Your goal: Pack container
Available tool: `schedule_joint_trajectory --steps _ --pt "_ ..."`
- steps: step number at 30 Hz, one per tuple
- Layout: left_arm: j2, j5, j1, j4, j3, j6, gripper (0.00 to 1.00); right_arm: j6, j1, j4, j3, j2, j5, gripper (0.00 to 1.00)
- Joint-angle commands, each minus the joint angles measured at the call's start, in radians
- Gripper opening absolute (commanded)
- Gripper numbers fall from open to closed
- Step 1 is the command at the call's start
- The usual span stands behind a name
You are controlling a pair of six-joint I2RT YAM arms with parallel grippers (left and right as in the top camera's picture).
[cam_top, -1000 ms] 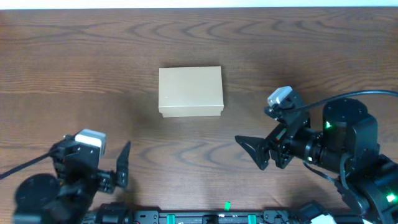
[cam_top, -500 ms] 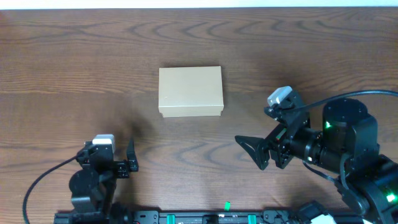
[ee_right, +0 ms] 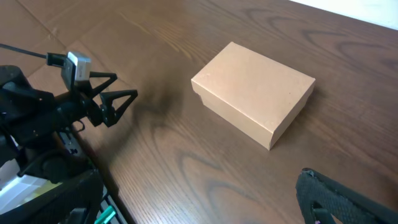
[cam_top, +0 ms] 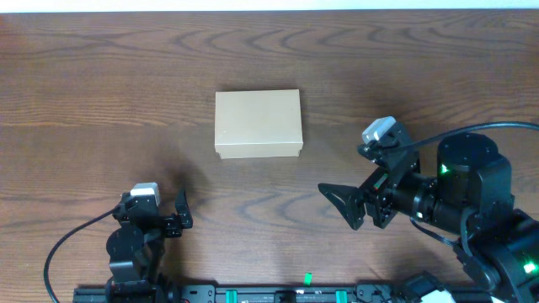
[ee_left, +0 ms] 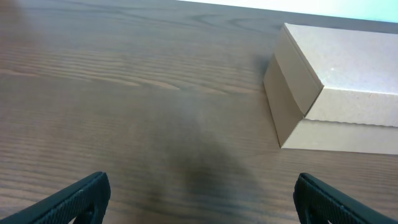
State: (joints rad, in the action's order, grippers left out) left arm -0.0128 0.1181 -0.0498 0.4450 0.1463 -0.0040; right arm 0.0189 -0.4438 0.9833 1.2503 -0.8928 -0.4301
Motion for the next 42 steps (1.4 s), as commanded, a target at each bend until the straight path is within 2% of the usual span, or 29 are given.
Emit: schedule_joint_trajectory --steps 1,29,33,38,42 --pt "0.009 0.005 0.0 -0.001 -0.019 -0.008 0.95 0.01 -0.009 0.002 0.01 0.003 -0.004 0.99" --pt "0.008 0.005 0.0 -0.002 -0.019 -0.008 0.95 0.01 -0.009 0.002 0.01 0.003 -0.003 0.99" --pt "0.008 0.005 0.0 -0.002 -0.019 -0.008 0.95 -0.007 -0.009 0.044 0.006 0.011 0.116 0.99" --pt "0.008 0.005 0.0 -0.002 -0.019 -0.008 0.95 -0.097 -0.009 0.06 -0.108 0.11 0.161 0.99" --pt "0.008 0.005 0.0 -0.002 -0.019 -0.008 0.95 -0.106 -0.009 -0.063 -0.333 0.279 0.161 0.99"
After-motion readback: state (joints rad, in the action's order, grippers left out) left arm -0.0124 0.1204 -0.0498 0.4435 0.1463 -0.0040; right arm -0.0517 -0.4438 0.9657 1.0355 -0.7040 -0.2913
